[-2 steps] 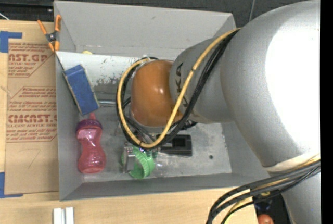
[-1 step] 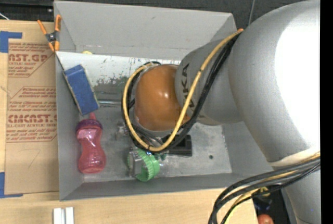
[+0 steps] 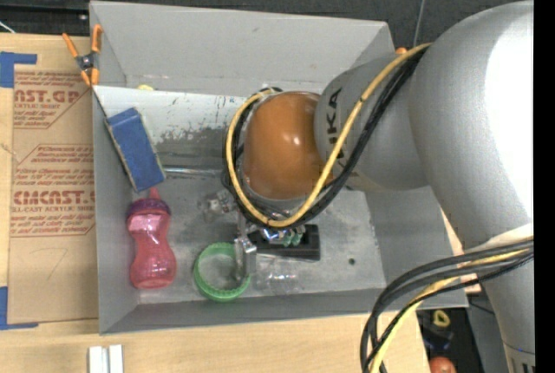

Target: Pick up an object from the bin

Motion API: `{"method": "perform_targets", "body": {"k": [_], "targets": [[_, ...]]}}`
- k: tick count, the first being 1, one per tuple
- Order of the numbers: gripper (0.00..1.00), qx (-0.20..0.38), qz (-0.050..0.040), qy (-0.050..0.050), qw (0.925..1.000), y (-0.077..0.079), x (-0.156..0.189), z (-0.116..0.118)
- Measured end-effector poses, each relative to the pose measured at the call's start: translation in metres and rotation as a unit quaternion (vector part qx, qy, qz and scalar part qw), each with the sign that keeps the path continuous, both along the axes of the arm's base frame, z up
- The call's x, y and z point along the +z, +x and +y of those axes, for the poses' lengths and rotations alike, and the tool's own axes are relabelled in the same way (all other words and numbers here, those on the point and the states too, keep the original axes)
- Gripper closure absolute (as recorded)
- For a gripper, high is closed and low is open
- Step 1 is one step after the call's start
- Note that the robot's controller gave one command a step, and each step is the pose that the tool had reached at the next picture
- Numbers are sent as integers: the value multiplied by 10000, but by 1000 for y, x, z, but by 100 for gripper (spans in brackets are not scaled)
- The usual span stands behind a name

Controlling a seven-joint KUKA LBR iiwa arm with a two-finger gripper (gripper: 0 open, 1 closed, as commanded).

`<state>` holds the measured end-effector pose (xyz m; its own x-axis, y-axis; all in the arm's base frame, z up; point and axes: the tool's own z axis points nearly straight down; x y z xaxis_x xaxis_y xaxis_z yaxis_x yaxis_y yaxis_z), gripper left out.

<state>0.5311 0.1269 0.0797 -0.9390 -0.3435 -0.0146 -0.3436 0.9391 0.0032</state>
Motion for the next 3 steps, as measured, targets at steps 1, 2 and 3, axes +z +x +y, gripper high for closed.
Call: {"method": "perform_targets", "body": {"k": [1, 2, 3], "targets": [[100, -113, 15, 5, 9999, -20, -9, 1], [100, -112, 15, 5, 9999, -20, -9, 1], [100, -207, 34, 3, 9998, -18, 104, -6]]}}
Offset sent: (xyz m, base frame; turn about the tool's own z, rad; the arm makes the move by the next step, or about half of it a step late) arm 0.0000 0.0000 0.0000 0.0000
